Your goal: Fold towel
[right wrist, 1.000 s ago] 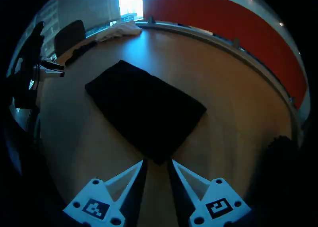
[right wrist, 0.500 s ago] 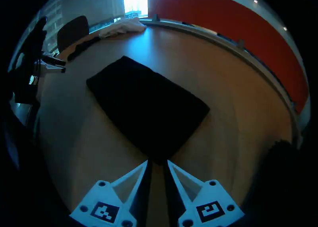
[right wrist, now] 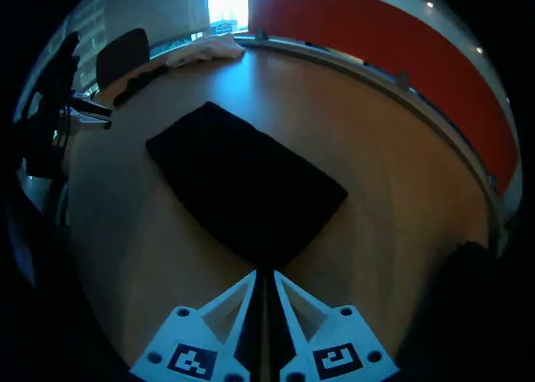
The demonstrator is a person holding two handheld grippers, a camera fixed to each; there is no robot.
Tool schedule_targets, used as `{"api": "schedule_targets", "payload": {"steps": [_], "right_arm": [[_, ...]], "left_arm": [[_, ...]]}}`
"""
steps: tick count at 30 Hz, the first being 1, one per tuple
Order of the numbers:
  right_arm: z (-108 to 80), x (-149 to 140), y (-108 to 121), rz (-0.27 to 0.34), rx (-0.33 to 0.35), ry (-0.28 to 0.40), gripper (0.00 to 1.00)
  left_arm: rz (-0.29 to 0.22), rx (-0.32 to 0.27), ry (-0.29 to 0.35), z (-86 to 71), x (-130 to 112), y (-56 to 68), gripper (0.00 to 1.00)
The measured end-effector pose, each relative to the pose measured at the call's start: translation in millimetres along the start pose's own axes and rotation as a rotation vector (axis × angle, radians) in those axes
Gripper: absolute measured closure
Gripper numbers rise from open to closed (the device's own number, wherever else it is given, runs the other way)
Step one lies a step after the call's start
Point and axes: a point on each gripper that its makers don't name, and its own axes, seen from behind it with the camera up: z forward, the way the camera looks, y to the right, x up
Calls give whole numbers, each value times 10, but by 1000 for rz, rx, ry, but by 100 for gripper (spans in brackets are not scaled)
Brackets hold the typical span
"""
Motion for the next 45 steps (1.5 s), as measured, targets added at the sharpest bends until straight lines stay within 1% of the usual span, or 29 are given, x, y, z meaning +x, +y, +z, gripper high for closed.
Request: {"api": "schedule_targets", "payload": {"steps": [6, 15, 23, 29, 36, 41, 45], "right_arm": [[-192, 244, 53, -22, -24, 40, 90], [-497, 619, 135, -79, -56, 98, 89], [-698, 894, 219, -122, -87, 143, 89], [-828, 1042, 260, -146, -104, 166, 89], [-928, 1108, 329, -160, -125, 175, 89], [-921, 1117, 341, -168, -125, 173, 89], [-900, 1146, 308, -177, -116, 176, 89]], "left_arm": [[2, -2, 3, 16, 31, 12, 8], [9, -9, 9, 36, 77, 67, 8], [9, -14, 15, 37, 124, 114, 8], [16, -17, 18, 41, 147, 147, 8], [19, -20, 17, 52, 154, 171, 8], [21, -22, 17, 57, 162, 189, 7], [22, -24, 18, 57, 169, 199, 8]]}}
